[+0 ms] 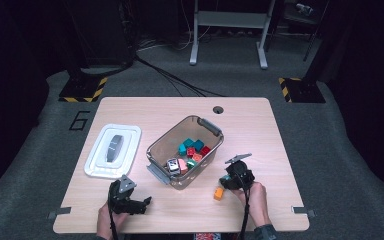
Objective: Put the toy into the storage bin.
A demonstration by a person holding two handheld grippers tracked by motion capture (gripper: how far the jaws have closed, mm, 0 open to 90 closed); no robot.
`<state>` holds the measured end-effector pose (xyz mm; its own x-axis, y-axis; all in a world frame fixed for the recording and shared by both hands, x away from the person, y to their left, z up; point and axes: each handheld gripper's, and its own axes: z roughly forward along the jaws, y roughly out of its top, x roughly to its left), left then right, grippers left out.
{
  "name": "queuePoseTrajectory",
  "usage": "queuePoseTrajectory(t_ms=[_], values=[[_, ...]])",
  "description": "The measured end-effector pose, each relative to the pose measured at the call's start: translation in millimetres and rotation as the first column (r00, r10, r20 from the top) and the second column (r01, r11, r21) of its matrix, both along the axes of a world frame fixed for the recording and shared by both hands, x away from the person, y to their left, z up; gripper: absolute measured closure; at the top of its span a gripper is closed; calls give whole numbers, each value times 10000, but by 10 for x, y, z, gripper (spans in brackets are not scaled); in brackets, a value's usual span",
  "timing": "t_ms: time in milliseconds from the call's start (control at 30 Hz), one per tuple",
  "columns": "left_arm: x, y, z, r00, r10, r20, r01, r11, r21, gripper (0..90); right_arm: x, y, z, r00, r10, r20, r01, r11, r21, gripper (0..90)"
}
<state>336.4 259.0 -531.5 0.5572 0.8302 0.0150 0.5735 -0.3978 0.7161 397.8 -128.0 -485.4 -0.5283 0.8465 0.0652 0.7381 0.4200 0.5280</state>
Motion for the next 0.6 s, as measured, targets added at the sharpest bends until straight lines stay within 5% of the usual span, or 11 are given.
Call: queuePoseTrajectory(t_ms=[600], values=[[-3, -6, -3, 10000, 49, -42, -50, 9999, -92, 9, 50, -126, 222, 9977, -363, 575, 335, 9982, 492, 587]])
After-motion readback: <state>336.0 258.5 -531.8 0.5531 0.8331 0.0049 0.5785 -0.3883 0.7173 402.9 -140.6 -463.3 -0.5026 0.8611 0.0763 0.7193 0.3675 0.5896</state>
